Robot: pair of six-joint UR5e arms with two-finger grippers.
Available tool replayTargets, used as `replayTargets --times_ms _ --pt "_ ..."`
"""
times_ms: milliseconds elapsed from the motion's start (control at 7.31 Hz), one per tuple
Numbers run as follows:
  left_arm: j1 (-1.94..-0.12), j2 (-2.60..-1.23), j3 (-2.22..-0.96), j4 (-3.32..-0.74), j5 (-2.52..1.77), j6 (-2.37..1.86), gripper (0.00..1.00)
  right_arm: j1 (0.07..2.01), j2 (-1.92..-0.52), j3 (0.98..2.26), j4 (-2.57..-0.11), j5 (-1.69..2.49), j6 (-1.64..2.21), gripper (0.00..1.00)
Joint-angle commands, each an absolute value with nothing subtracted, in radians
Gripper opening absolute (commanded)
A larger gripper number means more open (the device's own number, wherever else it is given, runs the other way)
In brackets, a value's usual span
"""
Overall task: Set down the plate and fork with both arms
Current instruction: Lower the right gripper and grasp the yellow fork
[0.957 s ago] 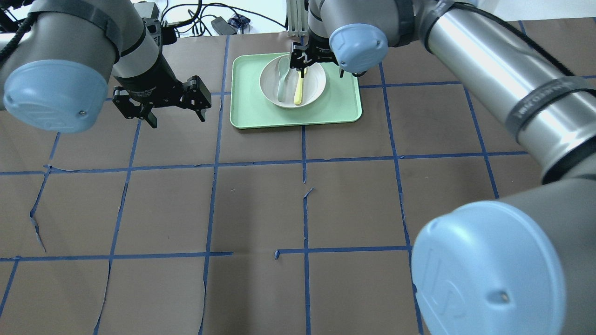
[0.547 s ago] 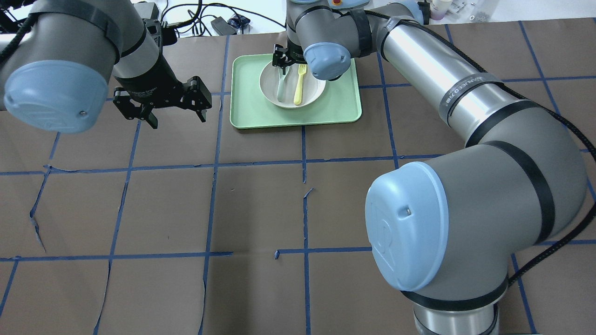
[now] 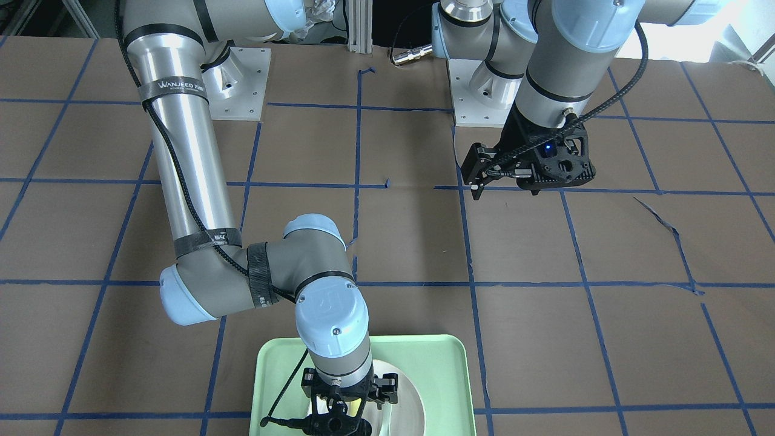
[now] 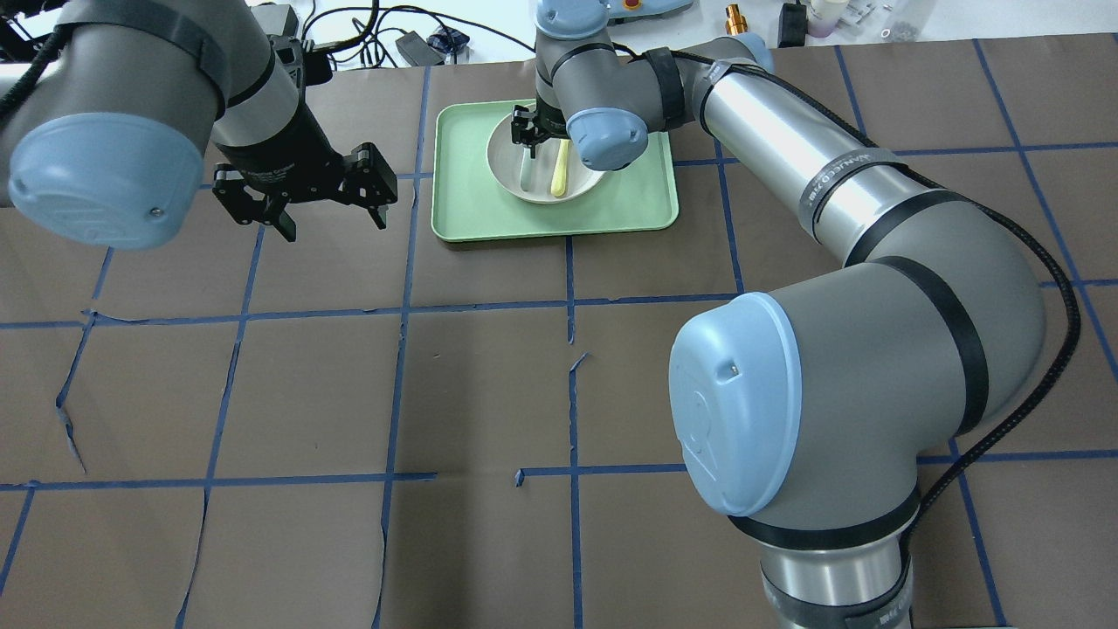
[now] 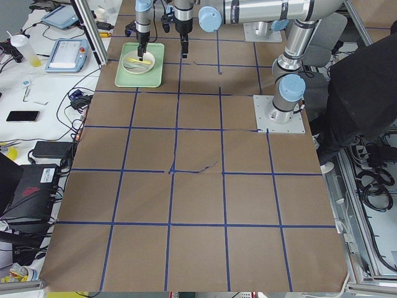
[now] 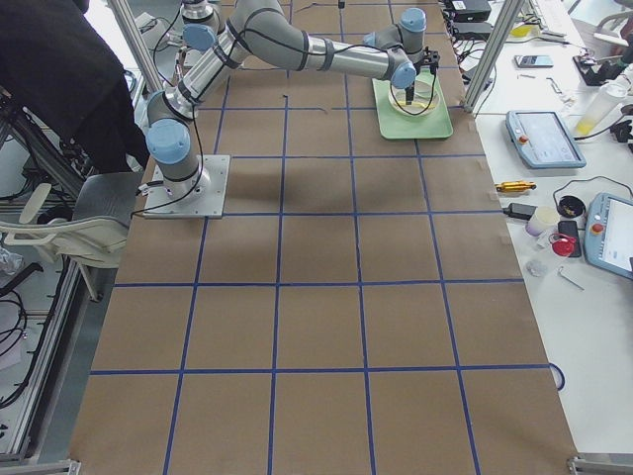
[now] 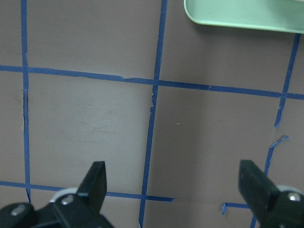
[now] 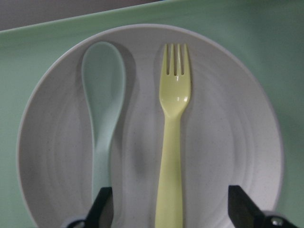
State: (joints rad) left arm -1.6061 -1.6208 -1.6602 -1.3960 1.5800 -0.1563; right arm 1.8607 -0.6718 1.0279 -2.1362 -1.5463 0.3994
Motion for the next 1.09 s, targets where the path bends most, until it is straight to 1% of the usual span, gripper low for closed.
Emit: replayTargets --times_ms 0,137,410,547,684,821,957 --pt "-1.606 -1.624 -1.661 -1.396 1.58 -0.156 1.0 1.861 -0.66 1.037 -2.138 -1.545 0.399 0.64" --pt "-1.606 -1.626 -1.661 -1.396 1.58 -0.158 1.0 1.861 -0.658 1.038 -2.138 -1.545 0.399 0.6" --pt "-1.606 -1.628 -1.661 -1.396 1.58 -0.158 1.0 1.861 -0.644 1.048 -2.179 -1.543 0.4 0.6" --pt "-1.608 -1.628 -1.661 -1.396 1.58 -0.158 1.0 1.861 -0.643 1.048 -2.18 -1.543 0.4 0.55" --pt "-1.606 -1.628 -1.661 -1.396 1.58 -0.158 1.0 1.861 -0.643 1.048 -2.18 -1.545 0.399 0.48" --pt "-1.606 -1.628 -1.661 -1.396 1.58 -0.158 1.0 1.861 -0.644 1.049 -2.18 -1.549 0.399 0.36" --pt "-1.606 -1.628 -1.661 -1.396 1.58 -0.158 1.0 1.861 -0.646 1.055 -2.18 -1.554 0.399 0.18"
